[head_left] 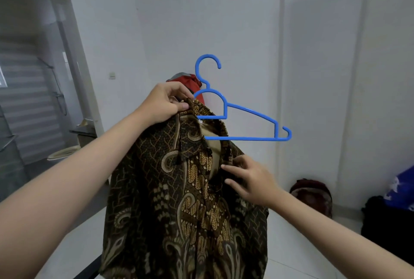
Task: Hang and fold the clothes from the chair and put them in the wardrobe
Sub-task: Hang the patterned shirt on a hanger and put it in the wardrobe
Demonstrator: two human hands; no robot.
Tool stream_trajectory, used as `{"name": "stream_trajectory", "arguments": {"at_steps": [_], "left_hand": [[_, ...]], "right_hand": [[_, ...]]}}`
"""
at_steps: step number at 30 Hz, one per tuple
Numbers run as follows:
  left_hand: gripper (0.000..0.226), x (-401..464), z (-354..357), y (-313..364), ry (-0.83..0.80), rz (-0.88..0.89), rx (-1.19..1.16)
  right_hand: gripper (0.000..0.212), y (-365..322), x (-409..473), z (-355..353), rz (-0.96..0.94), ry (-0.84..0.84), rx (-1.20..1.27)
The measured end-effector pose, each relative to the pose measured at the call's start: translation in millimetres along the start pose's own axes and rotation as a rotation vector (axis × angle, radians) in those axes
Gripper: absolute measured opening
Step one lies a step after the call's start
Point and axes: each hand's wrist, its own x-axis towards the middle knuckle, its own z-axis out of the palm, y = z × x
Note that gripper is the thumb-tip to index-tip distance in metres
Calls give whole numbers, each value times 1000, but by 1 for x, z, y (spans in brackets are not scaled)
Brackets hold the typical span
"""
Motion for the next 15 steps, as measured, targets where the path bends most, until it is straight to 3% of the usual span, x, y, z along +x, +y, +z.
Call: {"name": "stream_trajectory", "arguments": {"at_steps": [3,7,9,11,15], "left_hand": [[46,-1,-4,2,-9,6,-38],[49,-8,-14,-2,-49,-18,-52],[51,-12,-19,-5,-75,-34,-53],[54,-14,-22,-5,-94,-44,-58],[55,-12,-29,-4,-96,-61,-58]], "right_hand": [[54,-10,-1,1,211,-60,193],[35,-6,2,-16,502,261,519],[27,-4,2,-31,577,311,655],[32,-3,3,-46,616,270,813],[51,10,0,-73,517,143,1002]]}}
